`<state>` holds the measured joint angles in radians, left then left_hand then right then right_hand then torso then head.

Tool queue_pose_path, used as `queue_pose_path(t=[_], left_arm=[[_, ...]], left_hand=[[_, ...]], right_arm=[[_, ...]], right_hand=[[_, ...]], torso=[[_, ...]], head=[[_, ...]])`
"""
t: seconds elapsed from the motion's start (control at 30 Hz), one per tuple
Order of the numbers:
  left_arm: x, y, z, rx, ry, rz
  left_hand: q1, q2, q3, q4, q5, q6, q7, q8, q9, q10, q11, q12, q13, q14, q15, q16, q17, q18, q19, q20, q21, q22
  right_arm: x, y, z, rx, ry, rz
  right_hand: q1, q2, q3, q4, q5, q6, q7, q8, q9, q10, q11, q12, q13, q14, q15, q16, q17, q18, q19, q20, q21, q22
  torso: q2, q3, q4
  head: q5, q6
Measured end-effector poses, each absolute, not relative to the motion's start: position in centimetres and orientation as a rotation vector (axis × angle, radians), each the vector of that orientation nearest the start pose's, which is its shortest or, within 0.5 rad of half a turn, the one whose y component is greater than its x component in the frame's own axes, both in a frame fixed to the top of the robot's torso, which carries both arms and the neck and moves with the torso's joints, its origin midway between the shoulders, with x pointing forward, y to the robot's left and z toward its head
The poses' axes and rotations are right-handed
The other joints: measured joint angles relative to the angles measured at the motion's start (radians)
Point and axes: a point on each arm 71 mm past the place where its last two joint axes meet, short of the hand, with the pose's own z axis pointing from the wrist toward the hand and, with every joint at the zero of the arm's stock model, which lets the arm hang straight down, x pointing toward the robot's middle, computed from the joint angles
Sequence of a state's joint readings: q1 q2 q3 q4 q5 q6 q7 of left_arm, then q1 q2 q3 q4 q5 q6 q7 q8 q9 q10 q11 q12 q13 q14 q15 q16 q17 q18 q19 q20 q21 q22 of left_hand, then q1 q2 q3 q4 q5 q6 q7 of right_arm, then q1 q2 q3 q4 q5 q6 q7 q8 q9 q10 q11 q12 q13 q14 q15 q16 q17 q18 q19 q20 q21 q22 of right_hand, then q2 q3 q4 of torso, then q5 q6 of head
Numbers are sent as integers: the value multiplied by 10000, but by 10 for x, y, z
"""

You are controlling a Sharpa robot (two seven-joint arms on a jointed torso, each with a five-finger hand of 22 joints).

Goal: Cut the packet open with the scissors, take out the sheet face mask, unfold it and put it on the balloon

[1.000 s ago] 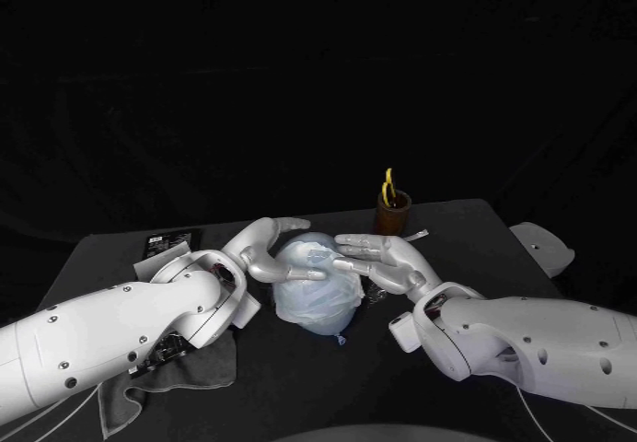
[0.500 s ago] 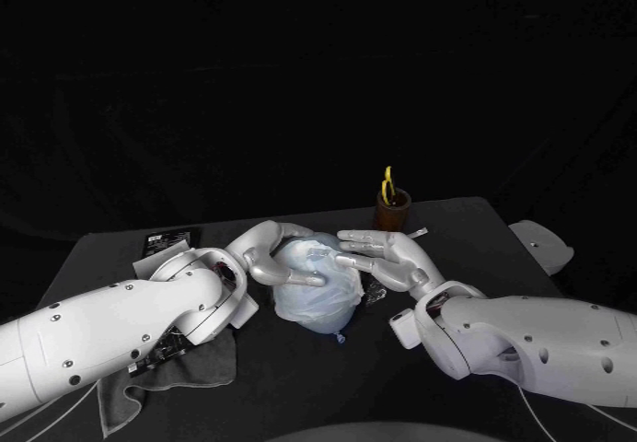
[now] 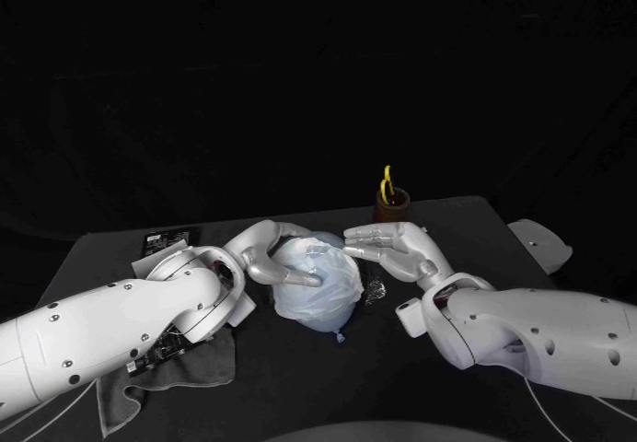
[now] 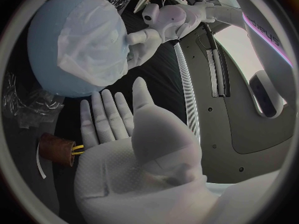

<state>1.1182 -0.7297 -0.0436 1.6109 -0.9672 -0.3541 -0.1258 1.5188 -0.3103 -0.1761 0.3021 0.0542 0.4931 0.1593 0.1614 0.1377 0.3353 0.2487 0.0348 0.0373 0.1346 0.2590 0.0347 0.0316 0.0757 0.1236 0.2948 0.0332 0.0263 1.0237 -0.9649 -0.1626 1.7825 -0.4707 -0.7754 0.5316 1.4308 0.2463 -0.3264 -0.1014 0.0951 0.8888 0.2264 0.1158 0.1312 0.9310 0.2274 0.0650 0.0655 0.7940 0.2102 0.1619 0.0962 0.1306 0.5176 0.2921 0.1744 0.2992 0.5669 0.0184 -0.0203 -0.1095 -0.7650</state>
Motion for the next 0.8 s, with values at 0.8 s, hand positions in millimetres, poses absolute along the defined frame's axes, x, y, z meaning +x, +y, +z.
queue_pose_path(t=[0.8], left_arm=[[451,123,-221,-2988,18762,-10326]], left_hand=[[80,-1,56,-1,0,22,22,-2,10,33,-36,0,-1,-2,-71,0,-1,163,0,0,0,1]], right_arm=[[432,-232,-205,4985,15557,10660]], right_hand=[[-1686,333,157,-1602,289,1591,-984,239,167,5317,-1868,11231,10279,6679,-2335,13027,11871,464,5890,-2013,7118,4512]], torso=[[9,-14,7]], head=[[-242,-144]])
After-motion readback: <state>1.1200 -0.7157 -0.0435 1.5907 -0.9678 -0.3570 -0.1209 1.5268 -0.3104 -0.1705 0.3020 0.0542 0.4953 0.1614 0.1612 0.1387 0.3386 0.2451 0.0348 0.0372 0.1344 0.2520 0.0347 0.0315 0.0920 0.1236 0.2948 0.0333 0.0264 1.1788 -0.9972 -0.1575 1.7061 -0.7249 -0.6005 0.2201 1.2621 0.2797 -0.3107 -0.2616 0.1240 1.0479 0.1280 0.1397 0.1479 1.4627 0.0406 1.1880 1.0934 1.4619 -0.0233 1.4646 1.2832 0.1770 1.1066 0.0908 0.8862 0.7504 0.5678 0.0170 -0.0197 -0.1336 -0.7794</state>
